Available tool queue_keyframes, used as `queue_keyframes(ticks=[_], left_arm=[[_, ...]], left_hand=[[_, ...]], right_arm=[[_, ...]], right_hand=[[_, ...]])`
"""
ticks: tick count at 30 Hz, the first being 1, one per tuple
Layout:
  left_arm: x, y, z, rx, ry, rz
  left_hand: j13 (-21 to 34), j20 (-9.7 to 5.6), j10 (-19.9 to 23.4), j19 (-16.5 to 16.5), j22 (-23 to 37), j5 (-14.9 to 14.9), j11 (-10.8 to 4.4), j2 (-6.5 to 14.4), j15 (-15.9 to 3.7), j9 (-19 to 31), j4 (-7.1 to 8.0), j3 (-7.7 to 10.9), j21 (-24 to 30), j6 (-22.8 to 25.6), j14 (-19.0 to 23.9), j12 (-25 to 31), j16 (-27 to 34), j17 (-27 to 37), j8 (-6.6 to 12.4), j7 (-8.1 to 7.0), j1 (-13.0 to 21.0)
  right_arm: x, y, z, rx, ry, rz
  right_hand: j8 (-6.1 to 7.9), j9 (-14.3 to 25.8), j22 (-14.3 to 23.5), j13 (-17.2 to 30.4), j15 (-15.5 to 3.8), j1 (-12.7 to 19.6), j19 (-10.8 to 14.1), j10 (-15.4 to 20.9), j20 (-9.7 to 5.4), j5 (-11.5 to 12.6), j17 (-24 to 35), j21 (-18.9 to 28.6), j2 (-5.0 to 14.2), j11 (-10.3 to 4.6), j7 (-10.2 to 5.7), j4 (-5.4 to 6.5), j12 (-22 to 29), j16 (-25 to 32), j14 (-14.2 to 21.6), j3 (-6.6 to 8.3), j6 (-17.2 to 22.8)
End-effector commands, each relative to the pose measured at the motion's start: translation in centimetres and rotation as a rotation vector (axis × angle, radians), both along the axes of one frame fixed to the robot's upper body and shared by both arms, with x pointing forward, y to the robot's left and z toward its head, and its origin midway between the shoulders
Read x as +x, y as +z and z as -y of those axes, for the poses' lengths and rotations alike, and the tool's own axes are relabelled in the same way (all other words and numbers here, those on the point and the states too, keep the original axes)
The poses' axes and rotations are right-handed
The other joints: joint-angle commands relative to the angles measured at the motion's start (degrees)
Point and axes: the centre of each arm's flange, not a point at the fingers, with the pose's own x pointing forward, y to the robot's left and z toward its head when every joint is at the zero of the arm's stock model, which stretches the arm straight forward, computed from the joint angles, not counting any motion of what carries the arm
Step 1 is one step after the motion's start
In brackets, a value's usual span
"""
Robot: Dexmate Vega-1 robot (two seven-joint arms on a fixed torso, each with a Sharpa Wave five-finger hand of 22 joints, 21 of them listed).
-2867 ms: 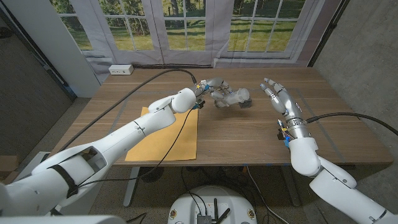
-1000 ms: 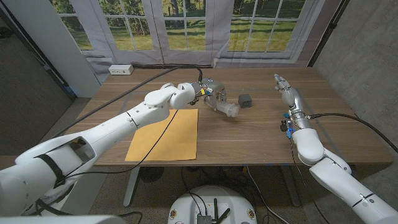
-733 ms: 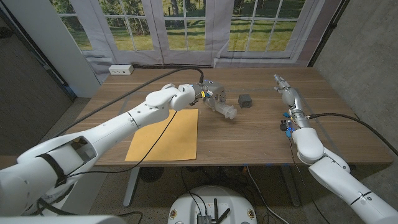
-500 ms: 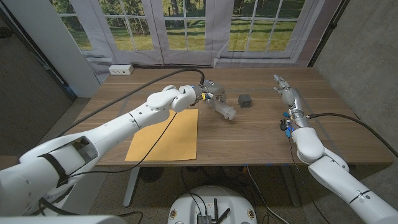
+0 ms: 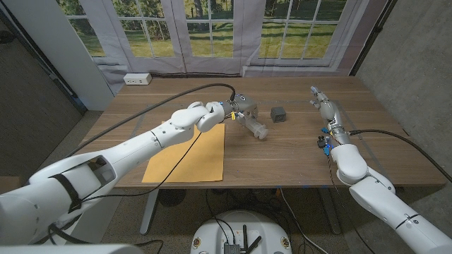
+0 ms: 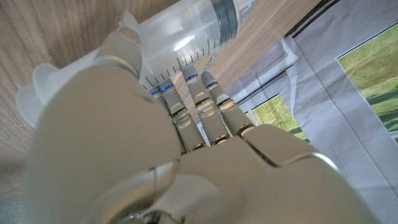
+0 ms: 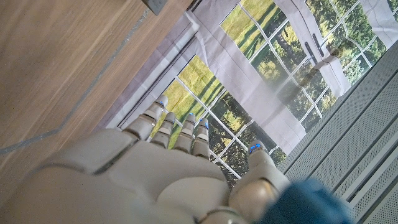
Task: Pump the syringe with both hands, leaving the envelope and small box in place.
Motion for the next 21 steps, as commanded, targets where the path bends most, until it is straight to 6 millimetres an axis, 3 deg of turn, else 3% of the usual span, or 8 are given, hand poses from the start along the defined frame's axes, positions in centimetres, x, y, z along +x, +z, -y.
queue_keyframes(ticks=[1,21], left_arm=[[0.9,-1.2,0.1,0.011,-0.006,0.017],[2.2,-2.0,0.3,0.028,0.019,-0.034]], left_hand=[[0.1,-8.25,-1.0,-0.4,0.1,0.4,-0.23,7.9,-8.19,0.1,1.24,1.74,0.2,-0.9,1.0,0.0,0.0,0.1,-0.13,-0.21,-2.2],[0.1,-8.28,-3.5,-0.9,0.1,0.4,-0.29,7.4,-8.14,0.0,1.28,2.39,0.3,-2.8,-1.3,0.0,0.0,0.0,-0.47,-0.28,-3.5]], right_arm=[[0.5,-0.2,0.1,0.02,0.014,-0.015],[2.5,-0.5,0.4,0.106,0.121,-0.048]], right_hand=[[0.38,0.1,0.0,0.2,-2.23,-0.4,0.6,-0.2,-1.15,0.2,0.3,0.0,2.62,0.11,0.18,0.25,0.4,-0.2,0.3,0.14,-0.2],[0.21,0.1,0.0,0.2,-1.92,-0.9,0.5,-0.7,-0.98,0.3,0.3,-0.1,2.37,0.45,0.36,0.83,0.3,-0.4,0.3,-0.15,-1.4]])
